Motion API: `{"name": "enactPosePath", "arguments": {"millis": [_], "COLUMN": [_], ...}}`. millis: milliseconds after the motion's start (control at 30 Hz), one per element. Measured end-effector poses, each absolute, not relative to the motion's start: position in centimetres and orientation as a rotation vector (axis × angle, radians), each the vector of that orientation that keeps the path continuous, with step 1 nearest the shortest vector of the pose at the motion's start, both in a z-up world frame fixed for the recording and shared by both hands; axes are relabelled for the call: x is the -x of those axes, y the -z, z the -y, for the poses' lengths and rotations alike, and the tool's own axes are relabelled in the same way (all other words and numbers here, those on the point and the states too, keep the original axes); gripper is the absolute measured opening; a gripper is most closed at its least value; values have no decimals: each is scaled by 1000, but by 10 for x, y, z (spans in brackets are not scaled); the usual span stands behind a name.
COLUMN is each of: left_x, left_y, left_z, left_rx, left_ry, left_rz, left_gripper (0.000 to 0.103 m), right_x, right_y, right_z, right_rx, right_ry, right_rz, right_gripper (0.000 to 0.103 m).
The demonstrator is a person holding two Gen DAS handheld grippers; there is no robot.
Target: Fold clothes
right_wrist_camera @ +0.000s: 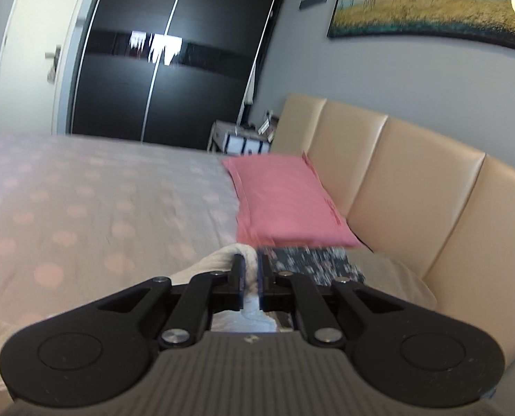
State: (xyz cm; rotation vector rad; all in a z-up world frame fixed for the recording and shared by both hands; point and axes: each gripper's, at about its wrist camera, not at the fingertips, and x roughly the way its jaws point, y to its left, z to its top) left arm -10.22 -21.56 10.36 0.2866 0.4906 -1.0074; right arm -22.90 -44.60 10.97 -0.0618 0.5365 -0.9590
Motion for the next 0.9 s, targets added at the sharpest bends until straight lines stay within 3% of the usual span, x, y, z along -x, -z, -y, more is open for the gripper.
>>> {"name": "enactPosePath", "arguments": {"millis": [200, 367, 433, 500, 567, 667, 900], "left_x": [140, 167, 168, 165, 162, 156, 127], "left_y": [-39, -8, 2, 8, 12, 16, 36], "left_z": [223, 223, 220, 214, 209, 199, 187], "left_rx": [-398, -485, -489, -486, -484, -493, -573], "left_ry": [1136, 1194, 1206, 1227, 1242, 1238, 1048], "left_rz": [-590, -644, -667, -688, -702, -693, -686], "left_gripper": [0, 1, 1, 6, 20, 30, 36], "right_x": [243, 242, 243, 241, 243, 243, 225], "right_y": [-37, -9, -1, 4, 6, 0, 9], "right_z": [462, 454, 445, 432, 421, 404, 356], "right_rx": [28, -2, -5, -19, -39, -51, -122], "right_ry": [915, 798, 742, 690, 634, 538, 230], "right_rz": [-729, -802, -821, -816, -804, -770, -828], "right_gripper": [11, 13, 19, 39, 41, 45, 57]}}
